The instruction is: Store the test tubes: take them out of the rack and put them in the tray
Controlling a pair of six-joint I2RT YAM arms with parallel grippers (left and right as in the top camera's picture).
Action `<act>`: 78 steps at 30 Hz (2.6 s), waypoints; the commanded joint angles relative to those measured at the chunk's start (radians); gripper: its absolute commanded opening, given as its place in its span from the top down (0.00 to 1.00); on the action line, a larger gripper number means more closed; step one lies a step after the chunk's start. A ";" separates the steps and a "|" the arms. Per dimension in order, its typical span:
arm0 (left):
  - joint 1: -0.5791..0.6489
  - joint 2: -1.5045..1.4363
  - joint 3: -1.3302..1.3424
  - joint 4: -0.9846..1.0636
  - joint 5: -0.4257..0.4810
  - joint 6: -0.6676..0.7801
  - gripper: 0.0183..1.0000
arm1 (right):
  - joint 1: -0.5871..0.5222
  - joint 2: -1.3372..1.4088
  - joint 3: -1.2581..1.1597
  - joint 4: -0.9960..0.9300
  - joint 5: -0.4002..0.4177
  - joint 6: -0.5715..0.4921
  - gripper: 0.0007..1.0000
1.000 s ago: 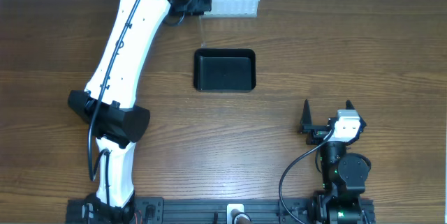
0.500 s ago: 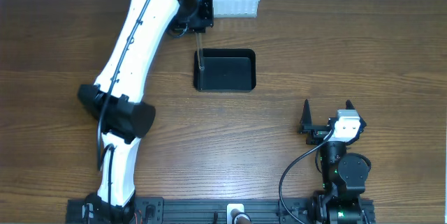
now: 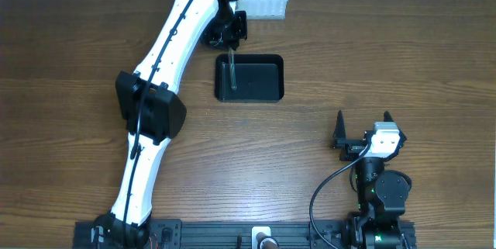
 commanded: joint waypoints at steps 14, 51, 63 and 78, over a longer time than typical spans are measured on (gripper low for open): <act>-0.006 0.118 0.009 0.011 0.034 -0.010 0.96 | 0.002 -0.007 -0.005 -0.004 -0.008 -0.008 0.01; -0.006 0.210 0.009 0.067 0.029 -0.010 0.78 | 0.002 -0.007 -0.005 -0.003 -0.008 -0.007 0.01; -0.006 0.122 0.010 0.060 0.029 -0.010 0.67 | 0.002 -0.007 -0.005 -0.004 -0.008 -0.007 0.01; 0.025 -0.269 0.009 0.199 -0.184 -0.011 0.29 | 0.002 -0.007 -0.005 -0.003 -0.008 -0.008 0.01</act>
